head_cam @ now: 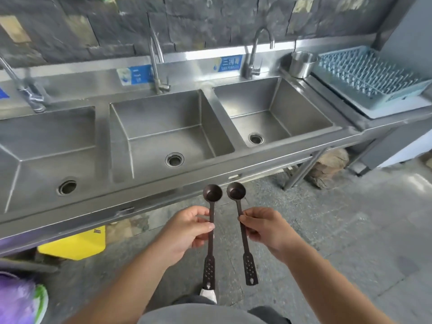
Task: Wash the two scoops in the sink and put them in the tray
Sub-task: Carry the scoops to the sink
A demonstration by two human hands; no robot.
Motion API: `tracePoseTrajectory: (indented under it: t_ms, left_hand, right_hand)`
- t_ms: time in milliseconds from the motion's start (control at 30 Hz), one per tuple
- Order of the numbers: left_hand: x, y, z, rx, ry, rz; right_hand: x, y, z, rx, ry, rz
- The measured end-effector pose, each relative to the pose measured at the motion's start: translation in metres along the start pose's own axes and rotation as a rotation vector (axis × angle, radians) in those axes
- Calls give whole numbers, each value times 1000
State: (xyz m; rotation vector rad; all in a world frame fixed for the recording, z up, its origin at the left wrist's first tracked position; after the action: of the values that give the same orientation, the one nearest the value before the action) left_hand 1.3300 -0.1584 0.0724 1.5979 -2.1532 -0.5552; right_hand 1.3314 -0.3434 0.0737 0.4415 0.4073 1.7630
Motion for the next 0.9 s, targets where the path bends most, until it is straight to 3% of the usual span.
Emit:
tracePoseTrajectory:
  t_ms: [667, 900]
  left_hand:
    - [-164, -219, -107, -95, 177, -417]
    - [-222, -300, -104, -168, 194, -524]
  right_hand:
    - [16, -348, 129, 125, 134, 326]
    - [23, -452, 132, 239, 219, 373]
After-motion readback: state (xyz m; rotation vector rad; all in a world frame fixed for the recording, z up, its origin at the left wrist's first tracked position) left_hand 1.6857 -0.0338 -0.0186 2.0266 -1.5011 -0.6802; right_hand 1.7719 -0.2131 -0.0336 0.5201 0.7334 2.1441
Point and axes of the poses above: each hand's wrist, its own y-axis away from the middle knuckle, its own x-axis out of the palm, z = x × y, the point moved 9 cm from there along -y, towards the middle knuckle, and after that the axes turned 4 degrees about z, right-handed, at the moved point
